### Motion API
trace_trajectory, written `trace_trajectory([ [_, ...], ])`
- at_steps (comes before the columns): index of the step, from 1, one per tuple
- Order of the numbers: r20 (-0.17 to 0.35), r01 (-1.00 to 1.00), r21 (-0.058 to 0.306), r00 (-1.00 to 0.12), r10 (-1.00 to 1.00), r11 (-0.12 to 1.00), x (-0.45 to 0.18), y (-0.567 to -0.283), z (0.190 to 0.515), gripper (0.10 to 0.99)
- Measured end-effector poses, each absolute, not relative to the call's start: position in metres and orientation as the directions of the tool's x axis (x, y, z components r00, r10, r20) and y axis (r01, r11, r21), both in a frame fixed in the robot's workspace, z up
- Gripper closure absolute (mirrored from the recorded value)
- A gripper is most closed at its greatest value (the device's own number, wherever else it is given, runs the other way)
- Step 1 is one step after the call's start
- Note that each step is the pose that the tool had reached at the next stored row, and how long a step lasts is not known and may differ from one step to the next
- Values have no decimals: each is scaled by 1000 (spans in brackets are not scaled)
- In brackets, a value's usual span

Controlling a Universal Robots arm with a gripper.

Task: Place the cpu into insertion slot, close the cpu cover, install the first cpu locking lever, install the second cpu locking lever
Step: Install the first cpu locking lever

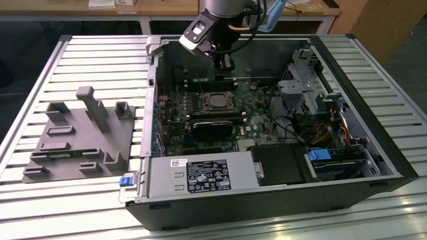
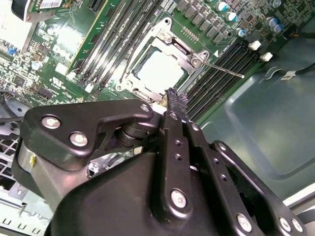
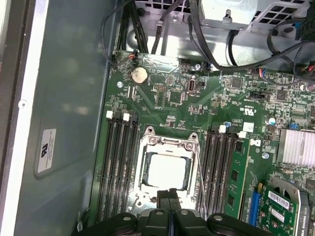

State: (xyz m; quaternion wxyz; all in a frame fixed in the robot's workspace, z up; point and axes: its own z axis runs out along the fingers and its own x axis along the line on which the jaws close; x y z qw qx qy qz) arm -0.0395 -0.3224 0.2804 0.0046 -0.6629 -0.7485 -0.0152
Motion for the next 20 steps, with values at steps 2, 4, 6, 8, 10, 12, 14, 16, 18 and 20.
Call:
trace_trajectory([
  [2, 27, 992, 17, -128, 991, 128, -39, -322, 280, 980],
  [4, 27, 991, 17, -136, 990, 135, -39, -322, 280, 980],
  [6, 27, 990, 17, -142, 990, 141, -39, -322, 280, 980],
  [8, 27, 989, 17, -148, 989, 148, -39, -322, 280, 980],
  [10, 27, 988, 17, -154, 988, 153, -39, -322, 280, 980],
  [12, 27, 987, 17, -160, 987, 159, -39, -322, 280, 980],
  [14, 27, 986, 17, -167, 986, 166, -39, -322, 280, 980],
  [16, 27, 984, 17, -177, 984, 176, -39, -322, 280, 980],
  [18, 27, 982, 17, -188, 982, 188, -39, -322, 280, 980],
  [20, 27, 980, 17, -200, 979, 200, -39, -322, 280, 980],
])
